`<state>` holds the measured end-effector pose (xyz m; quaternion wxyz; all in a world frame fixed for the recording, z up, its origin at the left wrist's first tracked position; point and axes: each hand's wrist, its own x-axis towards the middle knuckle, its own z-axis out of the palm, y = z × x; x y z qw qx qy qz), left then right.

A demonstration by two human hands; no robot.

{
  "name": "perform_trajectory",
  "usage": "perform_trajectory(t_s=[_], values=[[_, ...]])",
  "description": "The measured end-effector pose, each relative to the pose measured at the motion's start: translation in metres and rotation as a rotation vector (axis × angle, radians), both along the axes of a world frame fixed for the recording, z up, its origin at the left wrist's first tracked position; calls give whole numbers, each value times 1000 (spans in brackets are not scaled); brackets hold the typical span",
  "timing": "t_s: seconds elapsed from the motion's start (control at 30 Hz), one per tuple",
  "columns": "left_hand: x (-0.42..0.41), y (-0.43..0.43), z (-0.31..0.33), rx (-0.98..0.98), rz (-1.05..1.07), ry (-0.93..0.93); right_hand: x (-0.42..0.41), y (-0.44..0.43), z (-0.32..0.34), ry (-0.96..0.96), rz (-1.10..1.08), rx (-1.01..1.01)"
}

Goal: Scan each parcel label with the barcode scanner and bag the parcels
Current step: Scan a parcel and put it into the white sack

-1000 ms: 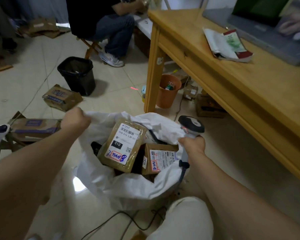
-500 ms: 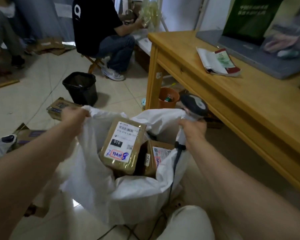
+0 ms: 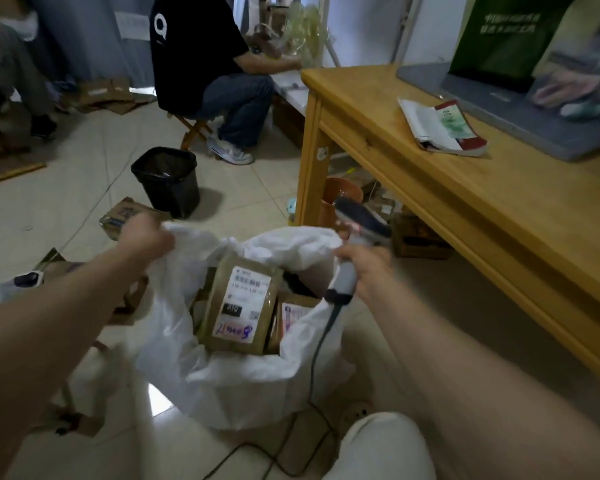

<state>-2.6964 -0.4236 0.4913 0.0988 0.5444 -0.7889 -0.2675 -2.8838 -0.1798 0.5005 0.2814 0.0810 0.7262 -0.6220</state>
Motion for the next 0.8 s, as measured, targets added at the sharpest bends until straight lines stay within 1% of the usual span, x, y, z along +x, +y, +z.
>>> perform_trajectory(t_s=[0.03, 0.07, 0.1, 0.13, 0.17, 0.2, 0.27, 0.3, 0.33, 0.37, 0.43, 0.47, 0.53, 0.57, 0.6, 0.63, 0.67, 0.73, 0.77, 0.8], values=[[-5, -5, 11, -126, -57, 4, -3, -6, 11, 41, 8, -75], [-11, -10, 20, -219, -71, 32, -3, -9, 20, 83, 24, -140], [-12, -11, 25, -275, -50, 71, -2, -9, 26, 122, 48, -169], [-12, -12, 24, -265, -32, 103, -2, -8, 25, 136, 78, -170], [-5, -14, 15, -184, 4, 111, 0, -6, 20, 124, 102, -144], [2, -15, 1, -28, 22, 123, 3, -4, 9, 81, 126, -83], [21, 1, -24, 362, 39, 136, 11, 3, -13, -25, 143, 77], [27, 10, -31, 457, 47, 140, 15, 7, -20, -72, 135, 111], [27, 15, -35, 476, 64, 182, 14, 10, -22, -95, 113, 104], [20, 18, -32, 441, 88, 235, 9, 10, -19, -104, 83, 69], [1, 15, -17, 238, 94, 339, -8, 4, -3, -77, 15, -60], [-7, 13, -5, 124, 103, 402, -15, 0, 9, -33, -34, -137], [-19, 14, 17, -45, 96, 546, -23, -7, 29, 73, -92, -268], [-21, 17, 19, -94, 81, 602, -25, -8, 33, 123, -90, -306], [-22, 20, 17, -102, 66, 645, -21, -5, 35, 154, -76, -323], [-21, 25, 11, -66, 62, 637, -16, -1, 31, 153, -48, -300], [-18, 30, 1, 30, 66, 587, -10, 3, 23, 113, -10, -246], [-9, 37, -21, 272, 79, 427, 4, 12, -1, 28, 35, -65], [-5, 39, -26, 306, 84, 357, 7, 14, -11, -1, 26, -1], [-5, 39, -24, 275, 99, 337, 10, 14, -13, -8, 4, 16]])
